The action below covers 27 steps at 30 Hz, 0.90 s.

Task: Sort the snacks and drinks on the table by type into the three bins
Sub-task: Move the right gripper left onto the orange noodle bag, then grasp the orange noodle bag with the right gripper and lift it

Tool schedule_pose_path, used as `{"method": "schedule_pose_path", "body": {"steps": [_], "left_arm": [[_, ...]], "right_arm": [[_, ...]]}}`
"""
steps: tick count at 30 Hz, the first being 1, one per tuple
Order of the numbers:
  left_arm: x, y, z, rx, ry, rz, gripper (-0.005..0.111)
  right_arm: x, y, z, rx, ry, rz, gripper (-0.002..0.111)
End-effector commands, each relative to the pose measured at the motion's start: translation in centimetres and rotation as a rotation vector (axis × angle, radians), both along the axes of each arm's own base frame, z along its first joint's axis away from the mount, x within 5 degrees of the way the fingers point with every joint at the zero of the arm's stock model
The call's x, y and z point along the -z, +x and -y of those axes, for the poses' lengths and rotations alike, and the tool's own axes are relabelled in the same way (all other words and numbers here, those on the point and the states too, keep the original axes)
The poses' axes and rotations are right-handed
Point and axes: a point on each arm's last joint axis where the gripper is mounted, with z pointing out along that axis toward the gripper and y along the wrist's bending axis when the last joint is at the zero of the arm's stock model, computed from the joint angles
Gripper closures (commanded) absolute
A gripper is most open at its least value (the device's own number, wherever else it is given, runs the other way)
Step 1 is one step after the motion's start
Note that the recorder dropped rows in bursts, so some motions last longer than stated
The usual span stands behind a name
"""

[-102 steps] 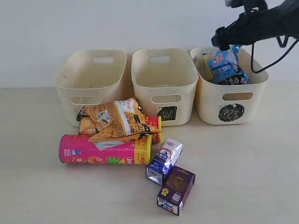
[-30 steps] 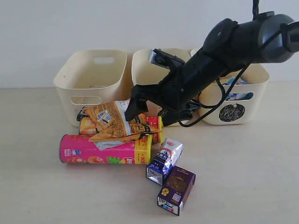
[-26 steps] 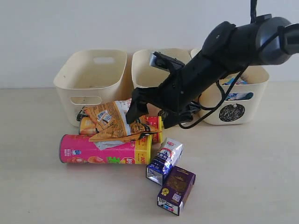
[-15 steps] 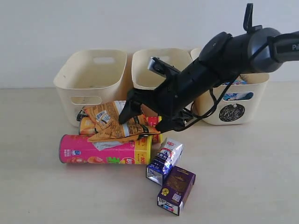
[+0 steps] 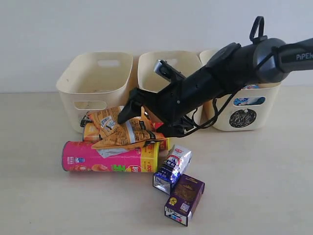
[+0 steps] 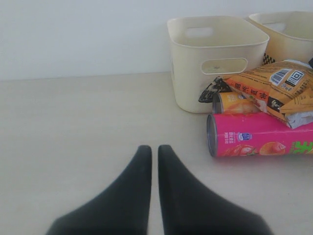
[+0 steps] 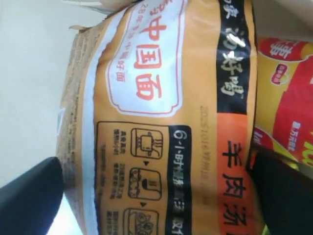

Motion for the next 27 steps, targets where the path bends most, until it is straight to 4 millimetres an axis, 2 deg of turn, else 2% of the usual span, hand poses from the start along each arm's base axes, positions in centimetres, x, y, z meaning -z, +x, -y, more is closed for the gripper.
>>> {"method": "schedule_pose_path", "body": {"steps": [1, 5, 14, 17, 19, 20, 21, 22, 23, 27], "left_arm": [[0.1, 0.0, 0.0, -0.001, 0.009, 0.001, 0.103], [0.1, 0.0, 0.0, -0.001, 0.009, 0.001, 0.103], [0.1, 0.0, 0.0, -0.001, 0.009, 0.003, 0.103], [0.1, 0.0, 0.0, -0.001, 0.009, 0.006, 0.103], [0.1, 0.0, 0.0, -0.001, 0.009, 0.006, 0.103], [0.1, 0.0, 0.0, -0.001, 0.009, 0.006, 0.103], [0.1, 0.0, 0.0, -0.001, 0.009, 0.006, 0.103], [0.1, 0.0, 0.0, -0.001, 0.009, 0.006, 0.103], [0.1, 0.0, 0.0, -0.001, 0.009, 0.006, 0.103], [0.1, 0.0, 0.0, -0.001, 0.009, 0.006, 0.103]], "right_arm": [[-0.1, 0.1, -0.1, 0.015, 0.008, 0.022, 0.015], [-0.1, 0.2, -0.1, 0.033, 0.009, 0.032, 0.015], [2.1, 0.0, -1.6, 0.002, -0.015, 0.056, 0.017], [2.1, 0.1, -1.9, 0.019, -0.016, 0.084, 0.032], [2.1, 0.2, -1.9, 0.027, -0.020, 0.094, 0.047], [2.1, 0.4, -1.8, 0.040, -0.023, 0.102, 0.068], [2.1, 0.5, -1.8, 0.047, -0.028, 0.109, 0.078], [2.1, 0.6, -1.7, 0.060, -0.032, 0.119, 0.102], [2.1, 0.7, -1.7, 0.067, -0.035, 0.127, 0.108], [1.6, 0.6, -1.7, 0.046, -0.033, 0.146, 0.108]]}}
